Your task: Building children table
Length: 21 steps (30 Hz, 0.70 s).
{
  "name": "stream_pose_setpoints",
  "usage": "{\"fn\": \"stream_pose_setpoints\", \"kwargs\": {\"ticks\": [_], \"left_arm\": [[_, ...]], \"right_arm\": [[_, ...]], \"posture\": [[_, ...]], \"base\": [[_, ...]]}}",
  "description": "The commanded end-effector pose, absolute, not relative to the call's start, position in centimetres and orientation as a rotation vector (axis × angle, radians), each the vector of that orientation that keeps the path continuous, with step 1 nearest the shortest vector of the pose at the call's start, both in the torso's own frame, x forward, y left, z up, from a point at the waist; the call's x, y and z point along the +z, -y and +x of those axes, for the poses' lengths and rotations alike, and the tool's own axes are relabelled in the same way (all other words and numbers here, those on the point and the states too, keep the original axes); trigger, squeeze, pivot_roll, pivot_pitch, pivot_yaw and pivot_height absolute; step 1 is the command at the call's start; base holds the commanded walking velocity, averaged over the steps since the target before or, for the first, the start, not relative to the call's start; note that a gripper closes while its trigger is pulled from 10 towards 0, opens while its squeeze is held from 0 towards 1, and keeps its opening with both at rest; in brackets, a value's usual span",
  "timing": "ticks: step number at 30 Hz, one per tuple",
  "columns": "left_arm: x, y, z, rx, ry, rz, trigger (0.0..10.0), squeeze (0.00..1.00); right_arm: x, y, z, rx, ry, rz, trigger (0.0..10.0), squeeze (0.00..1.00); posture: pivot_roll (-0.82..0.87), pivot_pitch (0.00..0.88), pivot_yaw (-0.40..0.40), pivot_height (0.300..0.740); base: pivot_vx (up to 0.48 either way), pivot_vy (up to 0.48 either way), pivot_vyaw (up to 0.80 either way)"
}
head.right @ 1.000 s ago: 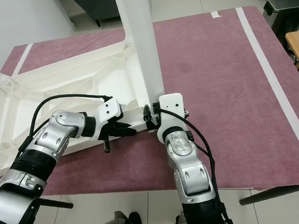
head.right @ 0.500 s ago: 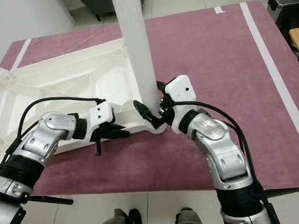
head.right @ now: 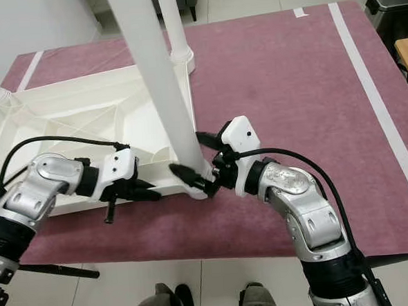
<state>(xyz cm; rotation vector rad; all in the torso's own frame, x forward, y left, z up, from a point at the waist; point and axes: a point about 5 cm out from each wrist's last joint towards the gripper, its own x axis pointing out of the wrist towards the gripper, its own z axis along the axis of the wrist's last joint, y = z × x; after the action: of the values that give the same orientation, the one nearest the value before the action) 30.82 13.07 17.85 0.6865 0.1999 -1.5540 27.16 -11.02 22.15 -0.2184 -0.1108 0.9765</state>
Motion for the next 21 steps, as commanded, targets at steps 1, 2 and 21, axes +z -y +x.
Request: {"fn": "stream_pose_setpoints", "kwargs": {"ticks": [1,2,21], "left_arm": [[18.1,-13.7,29.5,-1.751,-0.248,0.724,0.0,0.00],[18.1,-13.7,29.5,-1.751,-0.248,0.724,0.0,0.00],[17.9,-12.7,29.8,-1.718,-0.219,0.673,0.0,0.00]], "right_arm": [[22.2,10.8,27.1,1.004,0.113,-0.206,10.0,0.00],[22.2,10.8,27.1,1.004,0.113,-0.206,10.0,0.00],[19.4,12.0,29.1,0.697,-0.035,-0.254,0.0,0.00]], "posture": [[-0.06,0.210,0.168,0.740],[-0.06,0.210,0.168,0.740],[-0.05,0.226,0.170,0.740]], "base": [[0.000,0.000,0.00],[0.000,0.000,0.00],[0.000,0.000,0.00]]}}
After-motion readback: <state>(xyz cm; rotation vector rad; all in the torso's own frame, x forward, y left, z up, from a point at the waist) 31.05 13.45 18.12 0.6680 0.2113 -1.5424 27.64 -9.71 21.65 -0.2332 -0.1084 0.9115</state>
